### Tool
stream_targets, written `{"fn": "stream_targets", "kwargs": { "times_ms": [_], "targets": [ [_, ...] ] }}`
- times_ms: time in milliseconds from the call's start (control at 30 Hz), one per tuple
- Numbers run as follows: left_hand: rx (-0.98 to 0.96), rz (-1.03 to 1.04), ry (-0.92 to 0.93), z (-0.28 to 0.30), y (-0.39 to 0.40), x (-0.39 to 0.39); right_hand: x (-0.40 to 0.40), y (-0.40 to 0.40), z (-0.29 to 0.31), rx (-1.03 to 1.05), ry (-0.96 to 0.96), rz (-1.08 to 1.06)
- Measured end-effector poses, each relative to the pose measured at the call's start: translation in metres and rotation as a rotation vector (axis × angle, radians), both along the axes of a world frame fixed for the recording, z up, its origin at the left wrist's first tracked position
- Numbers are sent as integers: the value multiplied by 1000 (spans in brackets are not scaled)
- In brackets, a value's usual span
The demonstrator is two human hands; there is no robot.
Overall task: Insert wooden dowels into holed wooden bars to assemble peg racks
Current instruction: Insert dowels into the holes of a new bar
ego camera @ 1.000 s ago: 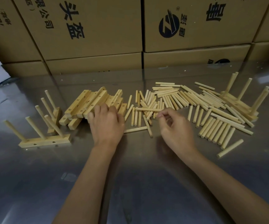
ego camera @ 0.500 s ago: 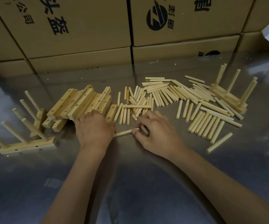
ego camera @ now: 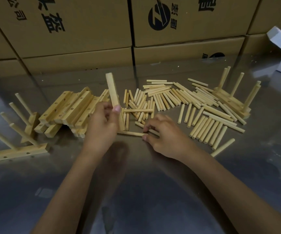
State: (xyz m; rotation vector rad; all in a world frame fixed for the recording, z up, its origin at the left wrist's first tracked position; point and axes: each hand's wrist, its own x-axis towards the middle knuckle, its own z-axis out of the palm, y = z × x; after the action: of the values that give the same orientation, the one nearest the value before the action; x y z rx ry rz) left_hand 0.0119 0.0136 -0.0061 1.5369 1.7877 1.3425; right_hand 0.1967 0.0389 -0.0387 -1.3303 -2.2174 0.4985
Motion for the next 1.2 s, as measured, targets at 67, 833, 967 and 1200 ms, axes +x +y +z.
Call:
{"fn": "stream_targets", "kwargs": {
  "times_ms": [67, 833, 967, 1200],
  "targets": [
    [-67, -60, -346, -1, 5, 7, 7, 2, 5, -80, 43, 6],
    [-392, -632, -926, -13, 22, 57, 41, -5, 17, 79, 515, -168],
    [-395, -704, -903, -19, 26, 55, 40, -5, 14, 226, 388, -185],
    [-410, -717, -809, -20, 32, 54, 41, -5, 11, 329, 259, -149]
  ]
}}
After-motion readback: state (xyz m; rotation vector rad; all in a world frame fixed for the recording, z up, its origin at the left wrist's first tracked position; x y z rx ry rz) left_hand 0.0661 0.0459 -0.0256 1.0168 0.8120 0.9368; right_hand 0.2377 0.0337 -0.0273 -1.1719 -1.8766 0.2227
